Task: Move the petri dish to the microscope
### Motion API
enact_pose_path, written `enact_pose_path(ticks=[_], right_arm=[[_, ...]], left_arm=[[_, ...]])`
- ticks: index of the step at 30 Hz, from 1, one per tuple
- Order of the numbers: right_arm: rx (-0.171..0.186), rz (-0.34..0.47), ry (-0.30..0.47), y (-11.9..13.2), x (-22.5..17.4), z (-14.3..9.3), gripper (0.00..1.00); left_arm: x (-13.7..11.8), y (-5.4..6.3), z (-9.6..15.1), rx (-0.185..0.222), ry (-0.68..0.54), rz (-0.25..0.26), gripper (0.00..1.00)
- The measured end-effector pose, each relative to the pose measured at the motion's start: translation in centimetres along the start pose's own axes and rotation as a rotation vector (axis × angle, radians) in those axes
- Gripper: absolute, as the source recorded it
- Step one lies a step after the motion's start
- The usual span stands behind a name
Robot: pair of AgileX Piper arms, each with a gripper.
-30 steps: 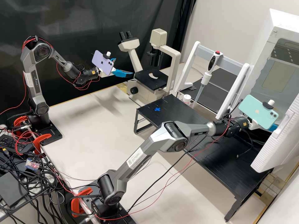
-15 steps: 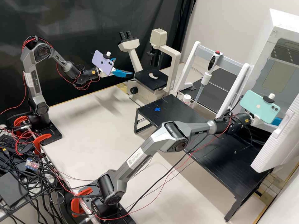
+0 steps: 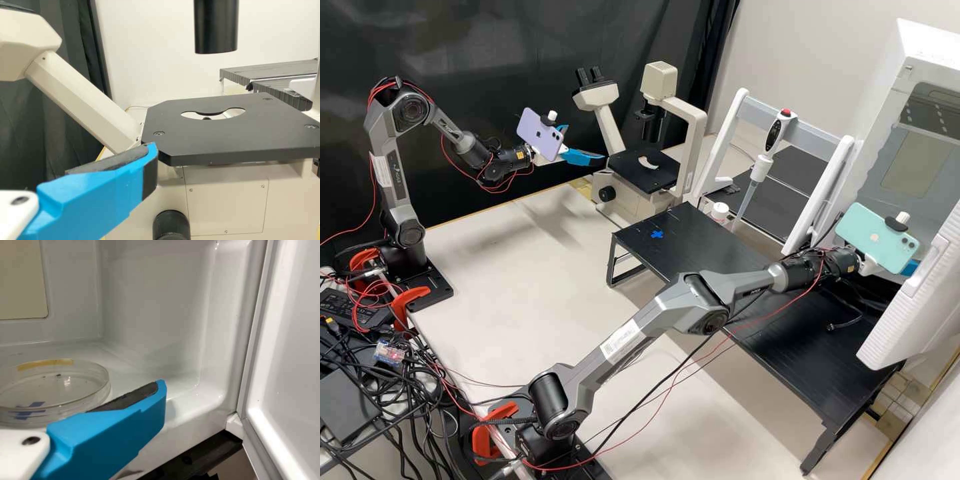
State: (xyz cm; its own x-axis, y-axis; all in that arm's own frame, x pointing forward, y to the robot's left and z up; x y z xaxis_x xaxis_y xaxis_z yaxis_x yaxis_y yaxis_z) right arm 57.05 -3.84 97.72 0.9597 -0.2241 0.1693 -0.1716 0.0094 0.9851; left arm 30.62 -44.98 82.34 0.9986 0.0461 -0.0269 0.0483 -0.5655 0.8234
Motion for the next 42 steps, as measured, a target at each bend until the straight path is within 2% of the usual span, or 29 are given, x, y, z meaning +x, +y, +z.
enact_pose_path(ticks=[3,5,6,10,28,32,42], right_arm=[[0.000,0.001,-0.001,-0.09,0.09,0.10,1.00],[0.015,0.000,-0.003,-0.21,0.16,0.23,1.00],[0.015,-0.002,-0.004,-0.22,0.16,0.24,0.00],[0.004,-0.008,0.003,-0.17,0.28,0.07,0.00],[0.011,-0.051,0.010,-0.01,0.71,0.12,0.00],[0.003,-0.055,0.004,-0.16,0.77,0.27,0.00],[0.017,-0.059,0.010,0.07,0.72,-0.04,0.00]], left_arm=[[0.00,0.00,0.00,0.000,0.000,0.000,1.00],[0.00,0.00,0.00,0.000,0.000,0.000,1.00],[0.00,0.00,0.00,0.000,0.000,0.000,1.00],[0.00,0.00,0.00,0.000,0.000,0.000,1.00],[0.00,0.00,0.00,0.000,0.000,0.000,1.00],[0.00,0.00,0.00,0.000,0.000,0.000,1.00],[0.00,0.00,0.00,0.000,0.000,0.000,1.00]])
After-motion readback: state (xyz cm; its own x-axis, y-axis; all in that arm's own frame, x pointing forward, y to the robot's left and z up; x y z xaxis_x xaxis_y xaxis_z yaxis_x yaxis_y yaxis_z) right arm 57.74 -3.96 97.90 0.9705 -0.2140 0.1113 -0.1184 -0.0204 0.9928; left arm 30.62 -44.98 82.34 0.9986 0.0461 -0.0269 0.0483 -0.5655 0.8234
